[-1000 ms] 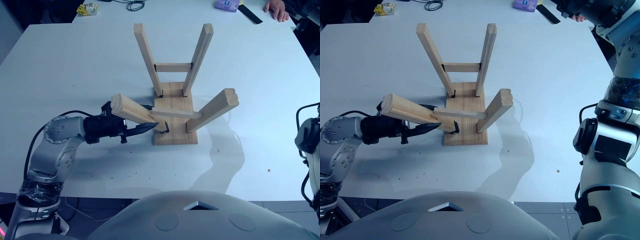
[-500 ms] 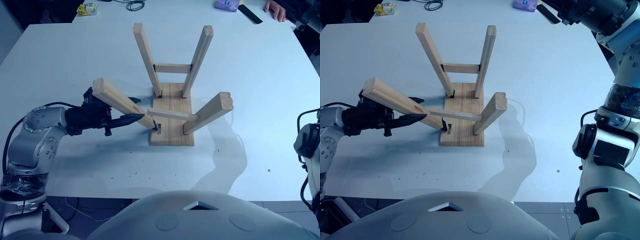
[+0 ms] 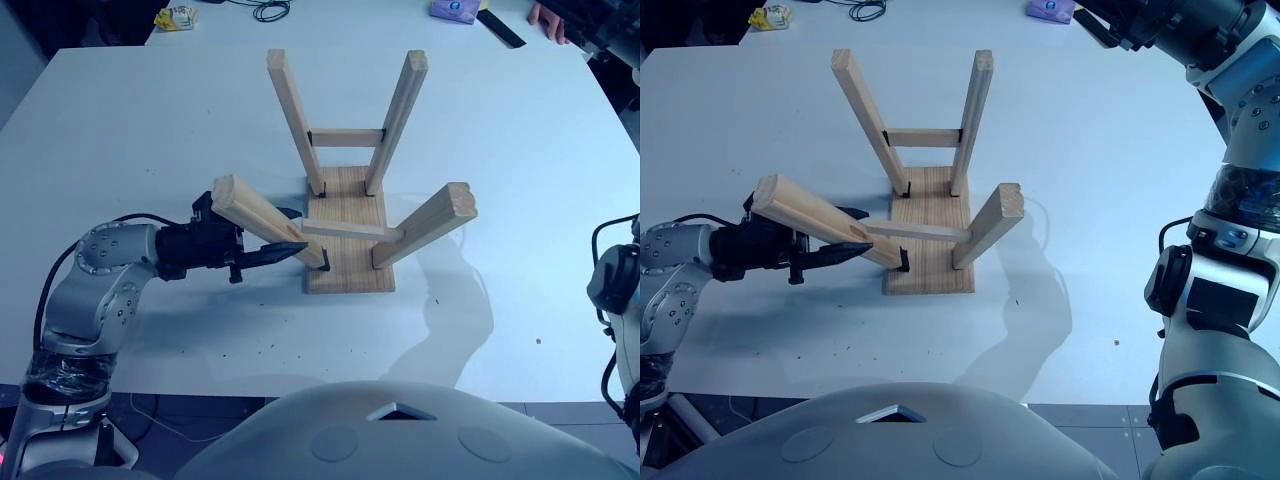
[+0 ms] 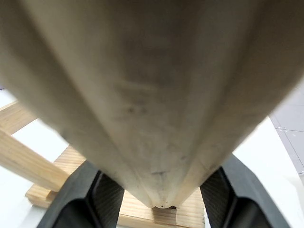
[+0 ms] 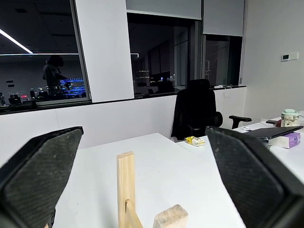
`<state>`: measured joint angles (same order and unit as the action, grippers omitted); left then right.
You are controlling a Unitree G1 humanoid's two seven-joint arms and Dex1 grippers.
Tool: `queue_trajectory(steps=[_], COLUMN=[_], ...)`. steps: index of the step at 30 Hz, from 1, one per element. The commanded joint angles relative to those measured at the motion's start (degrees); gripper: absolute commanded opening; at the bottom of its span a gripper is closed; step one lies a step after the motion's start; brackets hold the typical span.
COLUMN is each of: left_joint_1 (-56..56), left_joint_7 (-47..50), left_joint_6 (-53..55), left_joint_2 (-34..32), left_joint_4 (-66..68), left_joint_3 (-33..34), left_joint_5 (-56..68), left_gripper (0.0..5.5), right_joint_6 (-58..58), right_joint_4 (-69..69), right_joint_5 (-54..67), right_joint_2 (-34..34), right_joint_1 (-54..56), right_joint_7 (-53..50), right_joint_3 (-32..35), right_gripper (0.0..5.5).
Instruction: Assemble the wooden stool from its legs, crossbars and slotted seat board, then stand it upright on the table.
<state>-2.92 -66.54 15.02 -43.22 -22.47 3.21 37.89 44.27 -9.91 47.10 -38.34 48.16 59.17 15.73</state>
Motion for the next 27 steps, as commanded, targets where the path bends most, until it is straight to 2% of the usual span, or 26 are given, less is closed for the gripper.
queue_trajectory(steps=[1, 7, 15, 24, 27], left_joint_1=[-1.9, -0.8, 7.9, 15.5, 15.0], left_joint_7=[-1.7, -5.8, -12.7, -15.2, -14.8], left_joint_6=[-0.3, -2.2, -3.6, -5.3, -5.7], left_joint_2=[-1.5, -4.6, -7.5, -6.7, -6.6], left_joint_4=[0.9, 4.6, 13.1, 18.3, 17.8], left_joint_3=[-1.3, -2.6, -6.0, -9.0, -8.9], left_joint_5=[-2.9, -5.0, -7.0, -8.9, -8.9], left_gripper=[2.05, 2.05, 2.05, 2.05, 2.05], right_joint_6=[-0.8, -0.9, 0.5, 2.5, 3.0], right_joint_4=[-0.1, 0.2, 4.6, 9.0, 9.7], right_joint_5=[-0.5, -0.7, 1.1, 4.0, 4.8], right_joint_2=[-0.2, -0.4, 0.6, 1.6, 1.8], right_joint_1=[1.3, 0.9, -3.1, -7.1, -7.7], right_joint_7=[0.9, 1.3, -0.3, -3.8, -4.7], right_joint_3=[-0.6, -0.6, 0.4, 1.7, 1.9], right_gripper=[4.77, 4.77, 4.77, 4.77, 4.77])
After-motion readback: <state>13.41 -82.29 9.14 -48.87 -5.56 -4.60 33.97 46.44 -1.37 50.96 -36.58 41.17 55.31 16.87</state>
